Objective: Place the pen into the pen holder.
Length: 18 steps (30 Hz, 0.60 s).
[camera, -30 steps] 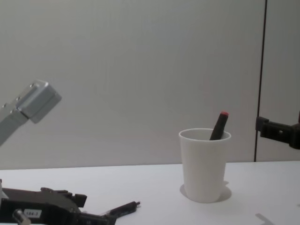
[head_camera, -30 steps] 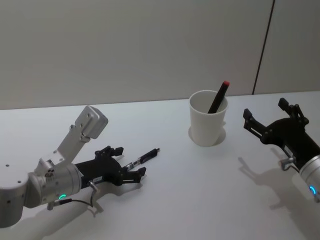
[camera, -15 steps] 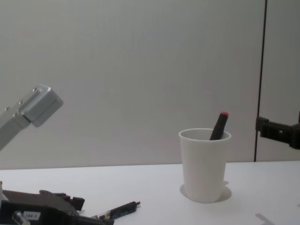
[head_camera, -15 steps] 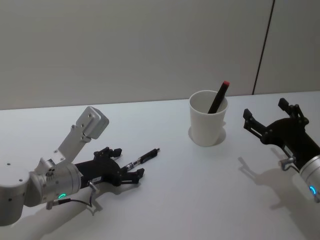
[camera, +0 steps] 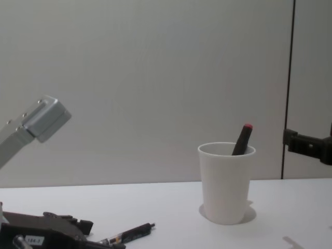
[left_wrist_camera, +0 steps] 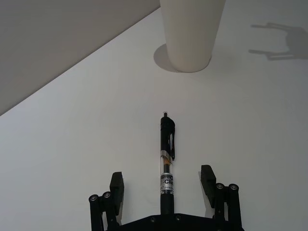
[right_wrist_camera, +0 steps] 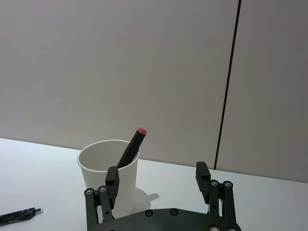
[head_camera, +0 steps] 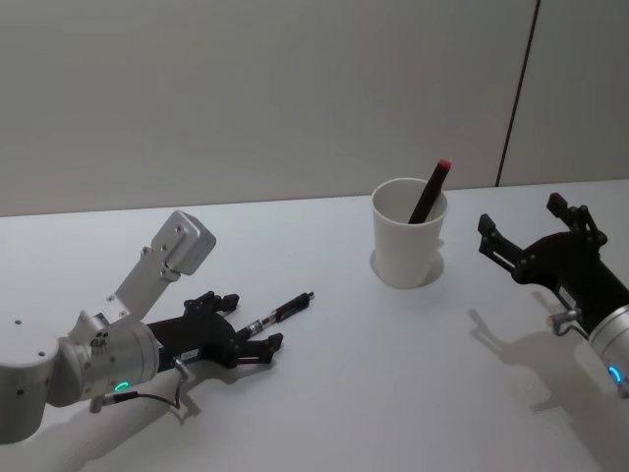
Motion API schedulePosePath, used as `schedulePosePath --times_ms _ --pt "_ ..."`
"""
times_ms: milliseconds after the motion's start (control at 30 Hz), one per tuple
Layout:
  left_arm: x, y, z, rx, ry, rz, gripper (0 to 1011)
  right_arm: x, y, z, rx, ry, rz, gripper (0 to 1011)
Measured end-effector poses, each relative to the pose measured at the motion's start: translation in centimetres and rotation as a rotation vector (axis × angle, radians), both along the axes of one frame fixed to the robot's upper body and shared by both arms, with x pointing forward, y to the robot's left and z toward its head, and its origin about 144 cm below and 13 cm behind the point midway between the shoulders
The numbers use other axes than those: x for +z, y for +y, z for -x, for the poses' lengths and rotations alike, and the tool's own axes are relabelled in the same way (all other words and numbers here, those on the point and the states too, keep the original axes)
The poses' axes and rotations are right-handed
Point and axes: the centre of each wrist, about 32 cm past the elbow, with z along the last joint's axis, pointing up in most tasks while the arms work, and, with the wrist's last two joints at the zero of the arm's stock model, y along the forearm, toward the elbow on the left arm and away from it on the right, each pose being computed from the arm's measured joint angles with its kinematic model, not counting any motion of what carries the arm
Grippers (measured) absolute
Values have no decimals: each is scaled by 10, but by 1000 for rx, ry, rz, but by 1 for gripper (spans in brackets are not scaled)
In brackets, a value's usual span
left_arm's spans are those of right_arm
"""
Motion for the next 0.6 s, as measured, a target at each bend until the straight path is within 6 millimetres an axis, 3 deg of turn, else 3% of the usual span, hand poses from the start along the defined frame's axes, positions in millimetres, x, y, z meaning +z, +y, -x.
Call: schedulePosePath --times_ms 233,600 --pt "0 0 0 -1 2 -3 994 0 0 0 0 0 0 1001" --pt "0 0 1 -5 8 -6 703 0 0 0 0 0 0 1001"
